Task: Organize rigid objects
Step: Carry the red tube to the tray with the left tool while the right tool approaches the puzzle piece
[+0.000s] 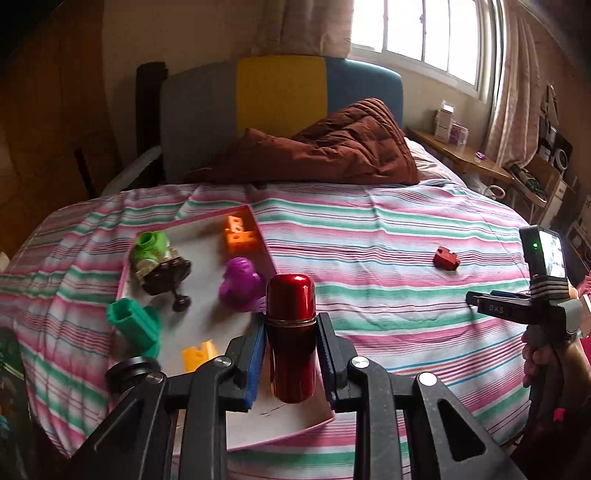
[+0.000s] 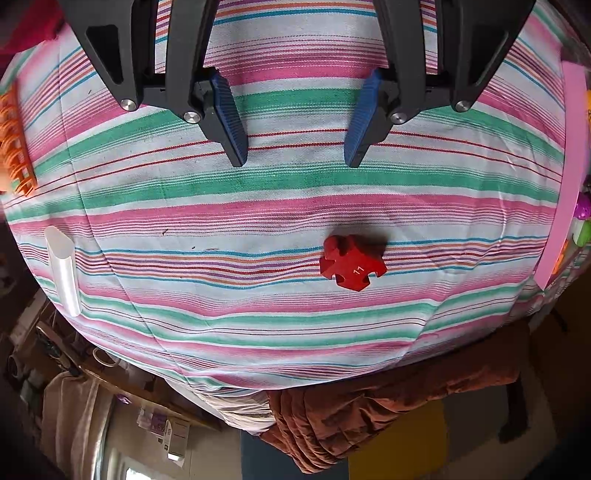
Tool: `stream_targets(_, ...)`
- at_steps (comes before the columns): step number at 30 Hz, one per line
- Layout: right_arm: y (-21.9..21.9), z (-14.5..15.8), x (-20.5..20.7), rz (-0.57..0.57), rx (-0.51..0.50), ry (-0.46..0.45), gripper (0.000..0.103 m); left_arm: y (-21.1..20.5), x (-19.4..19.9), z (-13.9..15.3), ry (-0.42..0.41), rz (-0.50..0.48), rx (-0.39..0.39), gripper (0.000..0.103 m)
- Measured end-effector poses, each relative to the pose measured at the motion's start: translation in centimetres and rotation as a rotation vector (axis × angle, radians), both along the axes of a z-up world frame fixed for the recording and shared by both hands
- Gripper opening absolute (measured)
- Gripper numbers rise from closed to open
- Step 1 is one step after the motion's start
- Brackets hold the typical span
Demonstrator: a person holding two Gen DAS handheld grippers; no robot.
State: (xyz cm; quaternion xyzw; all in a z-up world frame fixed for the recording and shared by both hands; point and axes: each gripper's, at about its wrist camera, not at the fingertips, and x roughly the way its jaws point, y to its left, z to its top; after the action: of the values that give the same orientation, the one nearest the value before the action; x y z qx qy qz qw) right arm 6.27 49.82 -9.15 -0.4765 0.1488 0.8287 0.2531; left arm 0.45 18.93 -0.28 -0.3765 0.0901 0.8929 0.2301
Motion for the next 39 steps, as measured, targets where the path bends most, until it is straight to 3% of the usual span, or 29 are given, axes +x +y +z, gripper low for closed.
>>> stream_targets(39,-0.9,-0.3,0.3,0.009,0.077,0.007,0.056,-9.5,-0.6,-1.5,-0.031,0.187,-0.005,0.026)
